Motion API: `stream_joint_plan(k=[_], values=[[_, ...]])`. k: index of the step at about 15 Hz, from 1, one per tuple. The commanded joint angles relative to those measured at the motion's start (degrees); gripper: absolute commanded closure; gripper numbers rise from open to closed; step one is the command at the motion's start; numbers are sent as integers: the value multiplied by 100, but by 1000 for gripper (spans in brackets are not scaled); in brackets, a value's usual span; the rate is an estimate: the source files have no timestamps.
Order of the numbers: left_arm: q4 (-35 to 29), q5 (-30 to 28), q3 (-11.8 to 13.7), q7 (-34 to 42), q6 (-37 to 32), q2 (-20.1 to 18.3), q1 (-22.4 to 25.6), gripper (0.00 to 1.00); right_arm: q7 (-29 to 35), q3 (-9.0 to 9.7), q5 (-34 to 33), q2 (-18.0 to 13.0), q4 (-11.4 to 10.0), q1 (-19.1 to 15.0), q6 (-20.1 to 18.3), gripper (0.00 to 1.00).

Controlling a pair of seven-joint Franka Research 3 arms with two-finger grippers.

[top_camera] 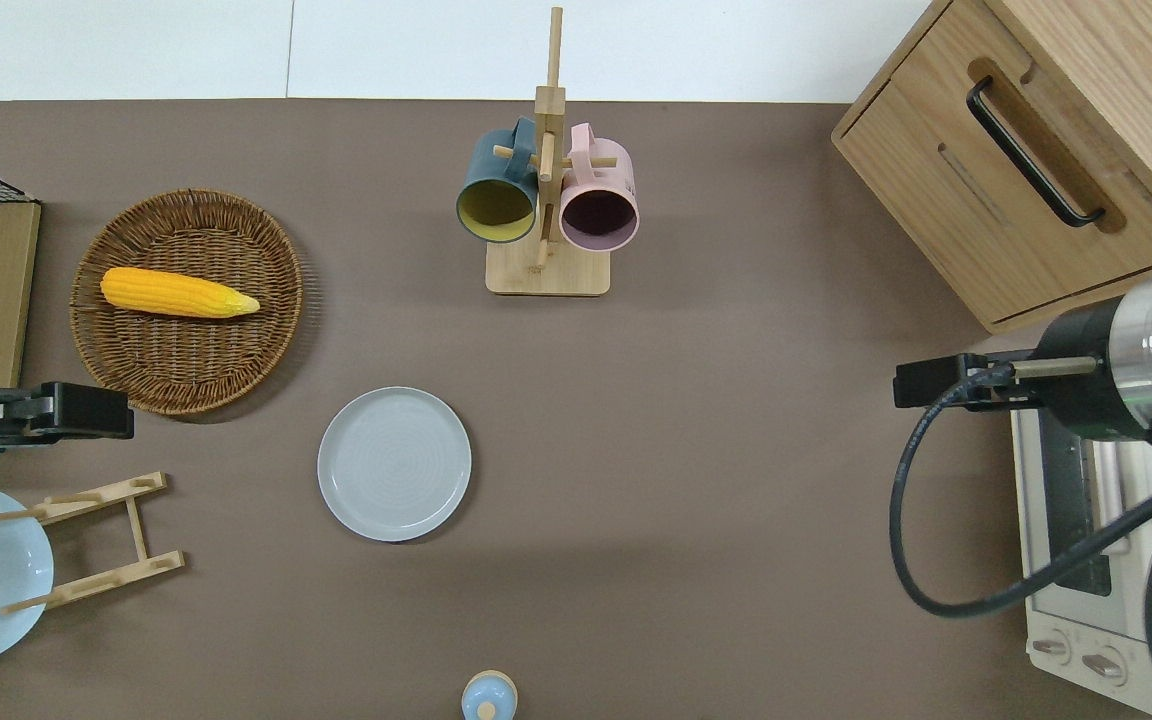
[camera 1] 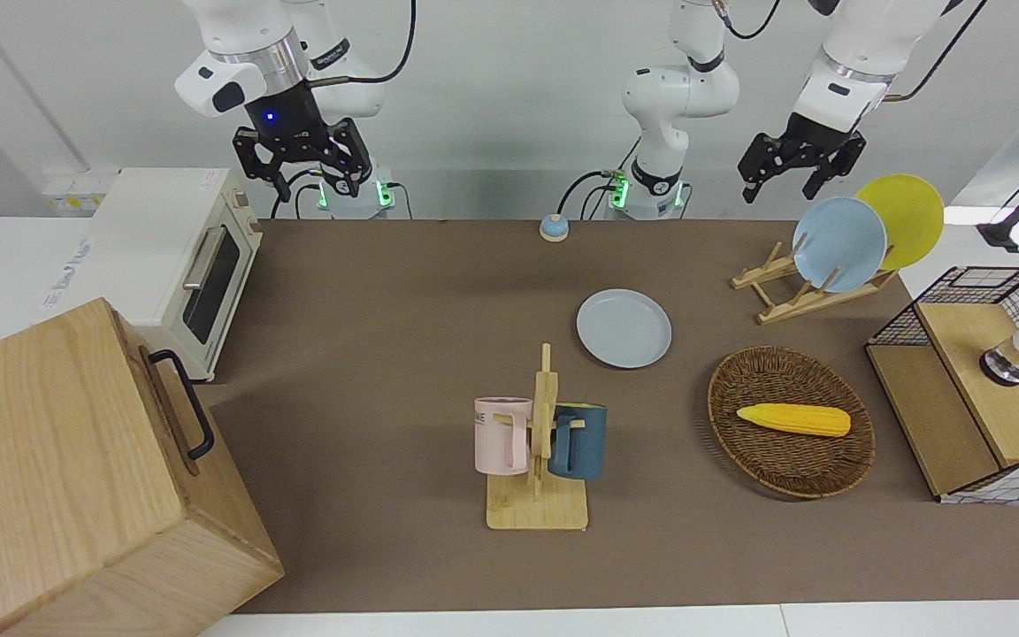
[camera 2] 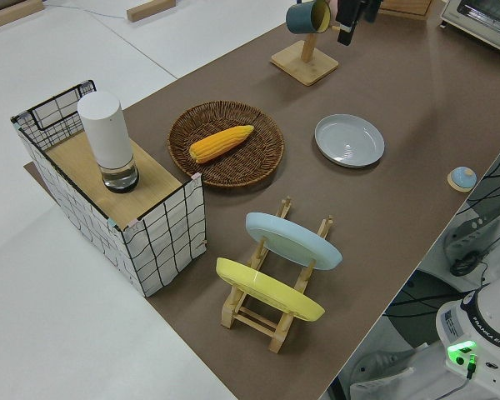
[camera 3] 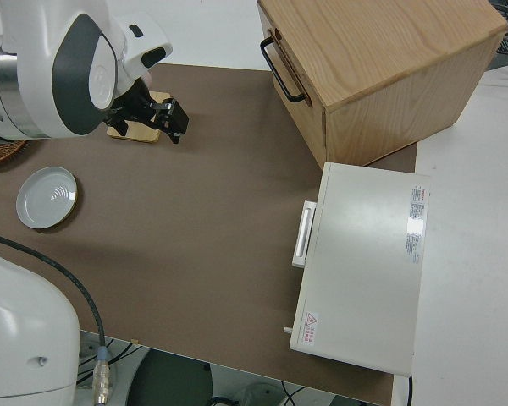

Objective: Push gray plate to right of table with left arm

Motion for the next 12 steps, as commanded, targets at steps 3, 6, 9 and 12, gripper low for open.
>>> stream_joint_plan(k=[3,6,9,12], values=[[25,89,-12,-22,-80,-21,-78,9,12,23,92,36,81,-37,-31,5],[25,89,-12,-14,-80,-21,-78,9,12,23,92,36,81,-37,-31,5],[25,80,5,-23,-97,-21,-78,9,12,23,92,36,81,-37,-31,5],[-27,53,41,21,-141,-82,-61,9,12,23,92,36,81,-37,-31,5]])
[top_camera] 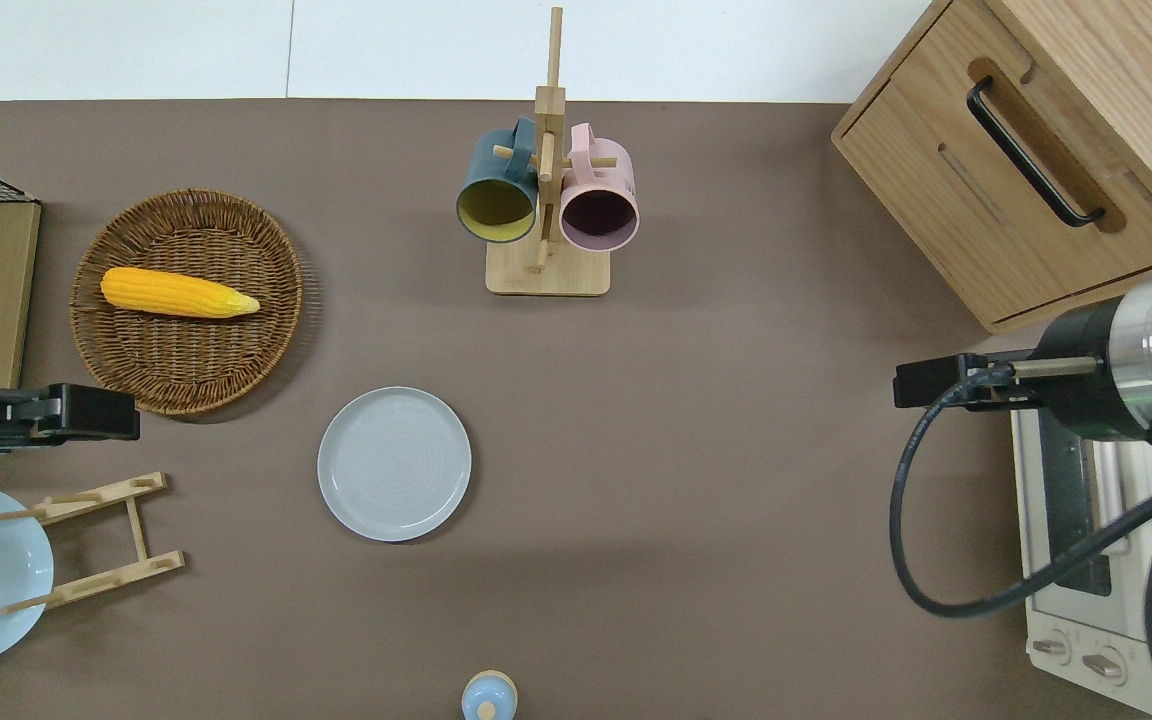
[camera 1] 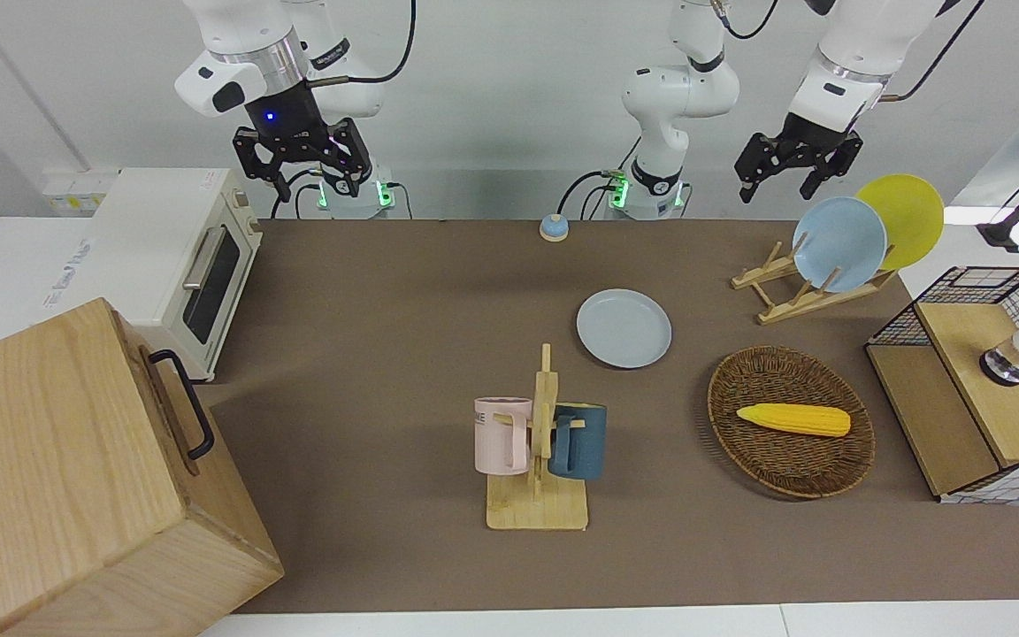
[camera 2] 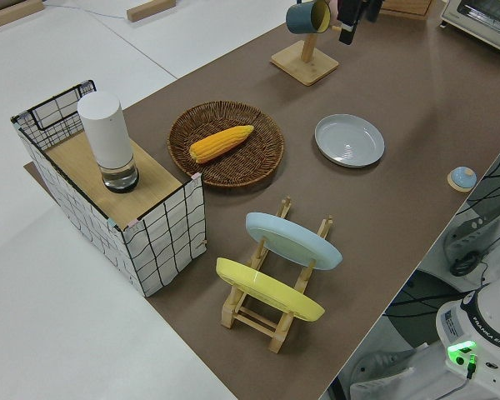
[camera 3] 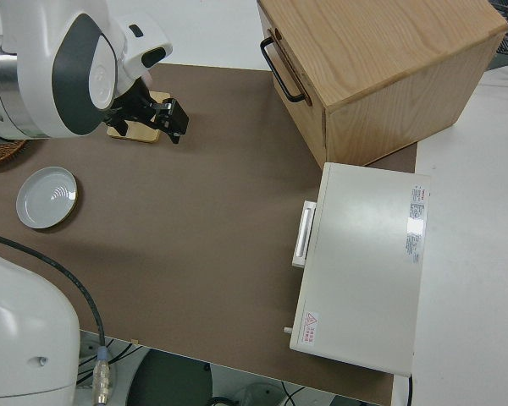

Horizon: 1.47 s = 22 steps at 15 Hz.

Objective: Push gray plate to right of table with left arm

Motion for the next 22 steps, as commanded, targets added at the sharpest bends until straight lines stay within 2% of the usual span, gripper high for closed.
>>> stream_joint_plan(k=[1,5,10,22], values=[[-36,53,72,4,-122,-91,-52,9,12,23,92,36,81,-37,-31,5],[-115,53,125,-31,-122,-143,-26,9,12,23,92,36,81,-37,-31,5],[-686,1,204,-13,18,-477,-34,9,12,23,92,36,81,-37,-31,5],[-836,-193,266,13,115,-486,-26,9,12,23,92,36,81,-37,-31,5]])
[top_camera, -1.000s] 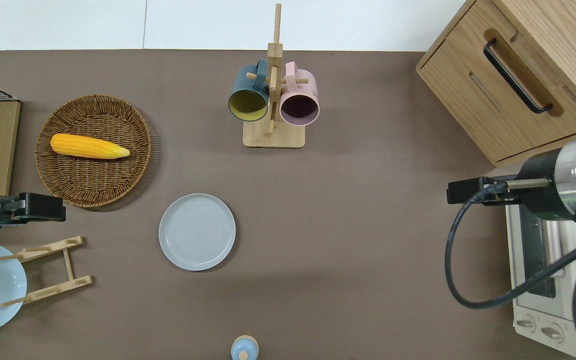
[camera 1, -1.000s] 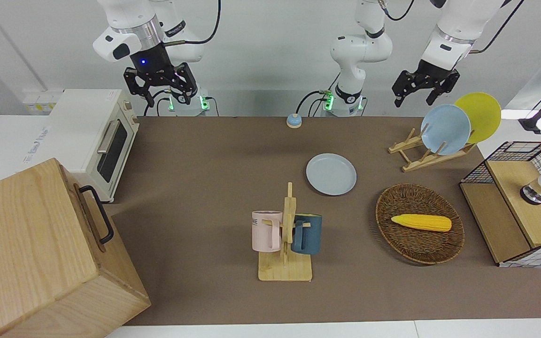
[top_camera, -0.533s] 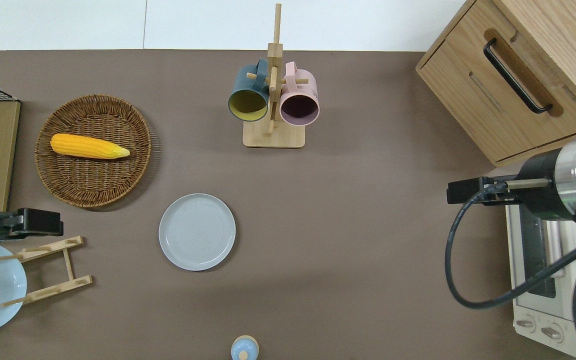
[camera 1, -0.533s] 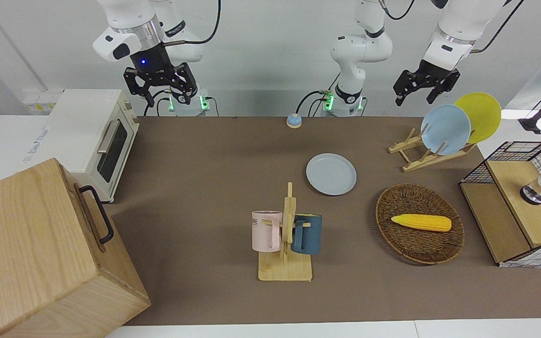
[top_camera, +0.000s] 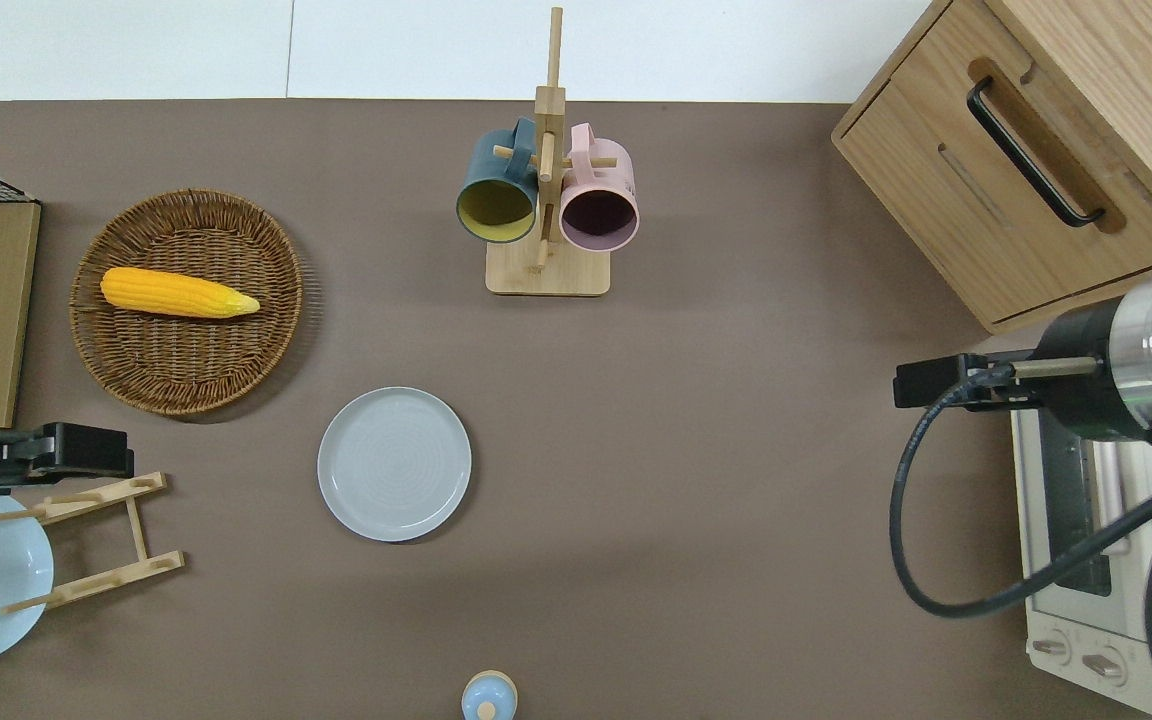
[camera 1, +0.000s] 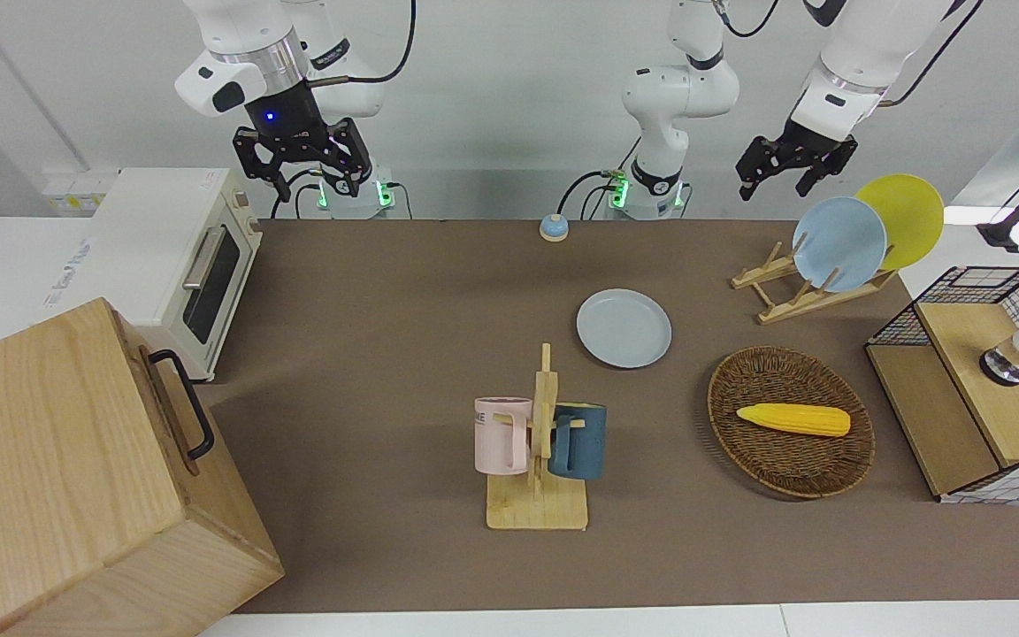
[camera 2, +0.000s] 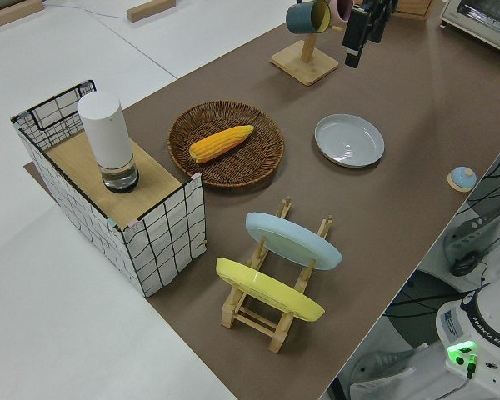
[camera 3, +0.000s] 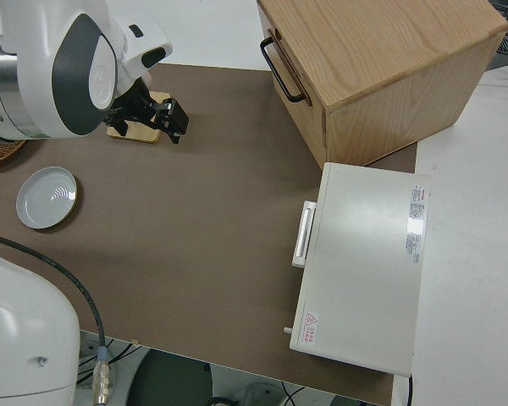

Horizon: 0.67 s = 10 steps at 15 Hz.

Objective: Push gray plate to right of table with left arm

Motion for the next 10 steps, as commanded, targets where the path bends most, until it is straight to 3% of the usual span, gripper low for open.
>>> stream_joint_plan(k=[1,6,10], values=[[-216,-108,71,33,130,-153,-35,9,12,23,92,36,81,-37,-31,5],[-304,-108,45,-37,165,225,-96,9,12,23,92,36,81,-37,-31,5],[-786,-116,36,-116,472,155,-105,9,12,23,92,36,81,-37,-31,5]])
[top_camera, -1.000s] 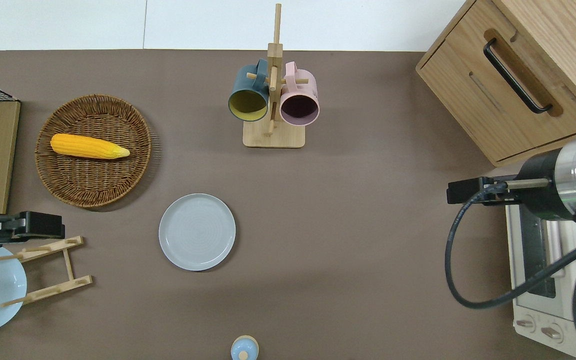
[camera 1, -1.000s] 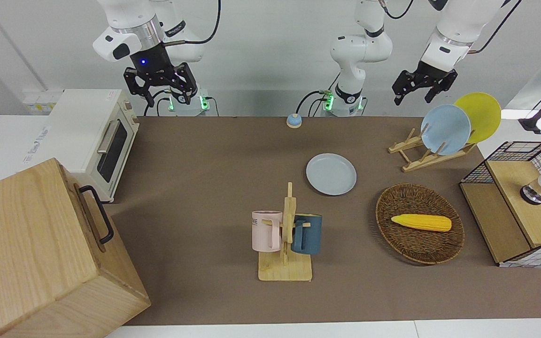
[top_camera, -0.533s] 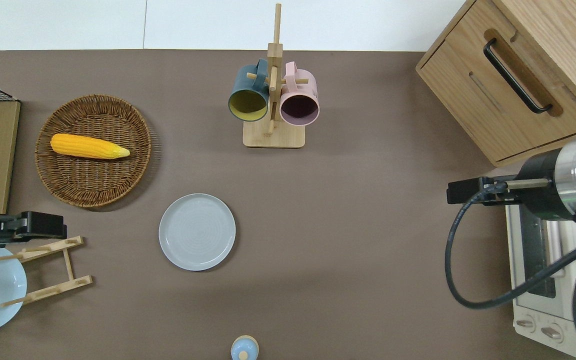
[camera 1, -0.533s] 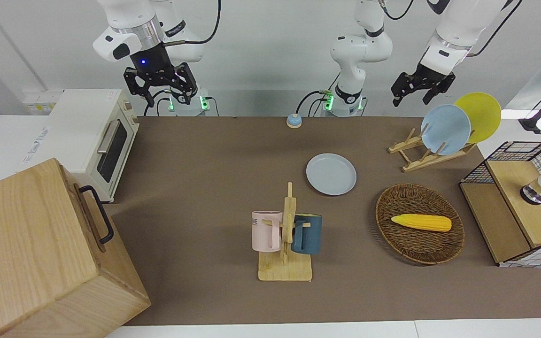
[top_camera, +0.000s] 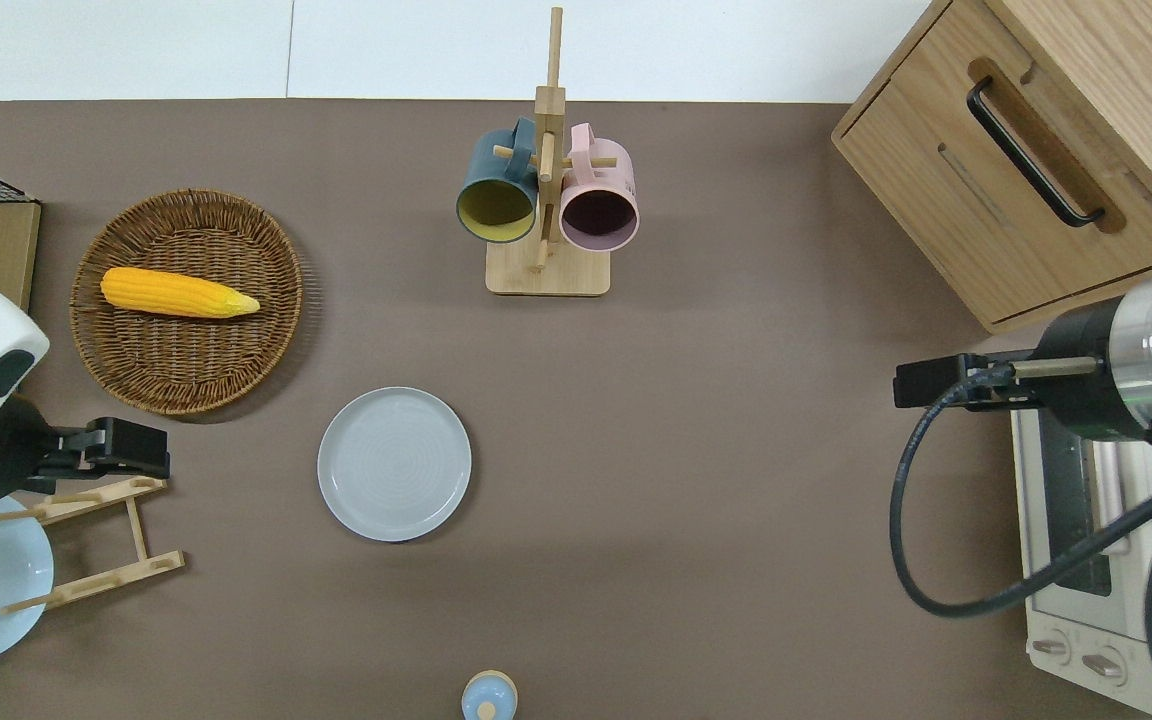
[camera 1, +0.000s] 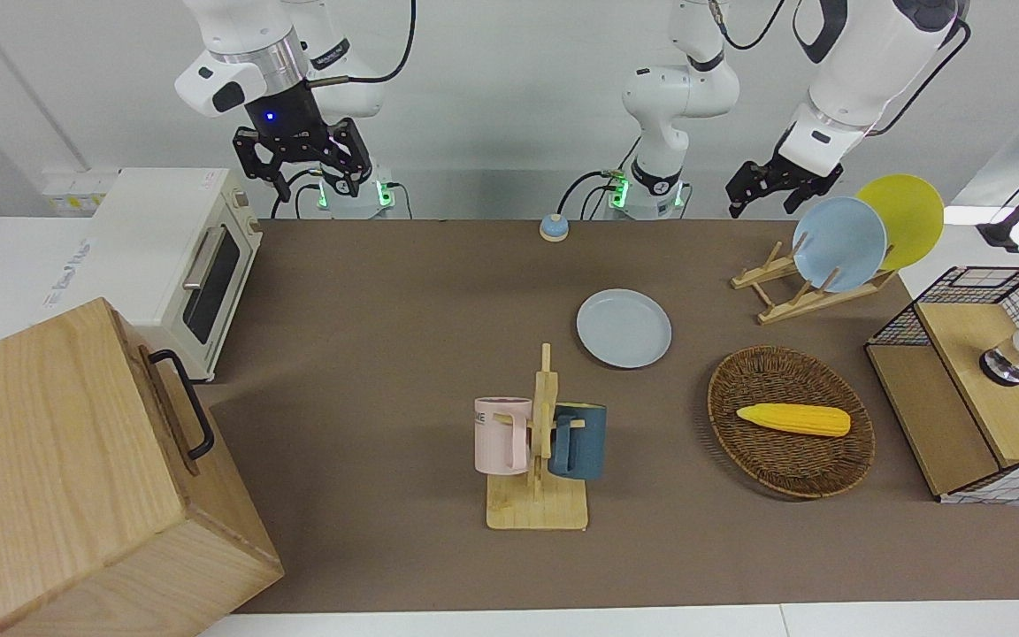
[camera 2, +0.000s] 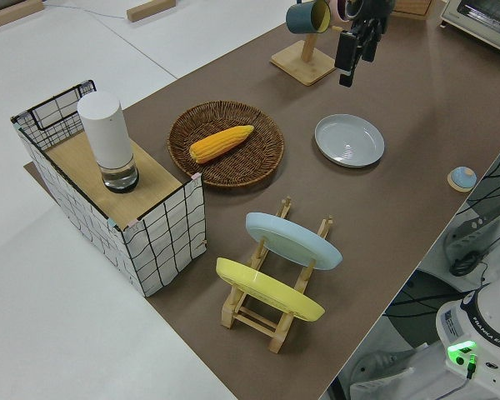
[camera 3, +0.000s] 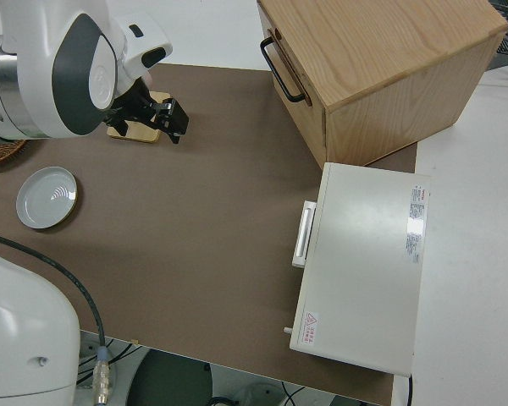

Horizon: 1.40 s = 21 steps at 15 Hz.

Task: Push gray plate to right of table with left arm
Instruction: 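Move the left gripper forward to the edge of the gray plate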

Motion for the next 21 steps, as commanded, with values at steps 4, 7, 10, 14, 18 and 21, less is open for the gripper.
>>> stream_joint_plan(k=[4,7,10,14,18,21], values=[[-1021,-208,-4,-189,809,-165,-91,9,12,23,92,36,81,-37,-31,5],[-1529,-270,-31,-198,1238,-243,-99,9,12,23,92,36,81,-37,-31,5],[-2154,-366,-92,-189,1731,-455,-108,9,12,23,92,36,81,-37,-31,5],[-2628,-551,-127,-207,2258,-446,-178,9,12,23,92,36,81,-37,-31,5],[-2945,-771,-127,-215,2794,-271,-187,9,12,23,92,36,81,-37,-31,5],[-3139,-832,-127,-277,3190,-130,-240,13,12,23,92,36,81,-37,-31,5]])
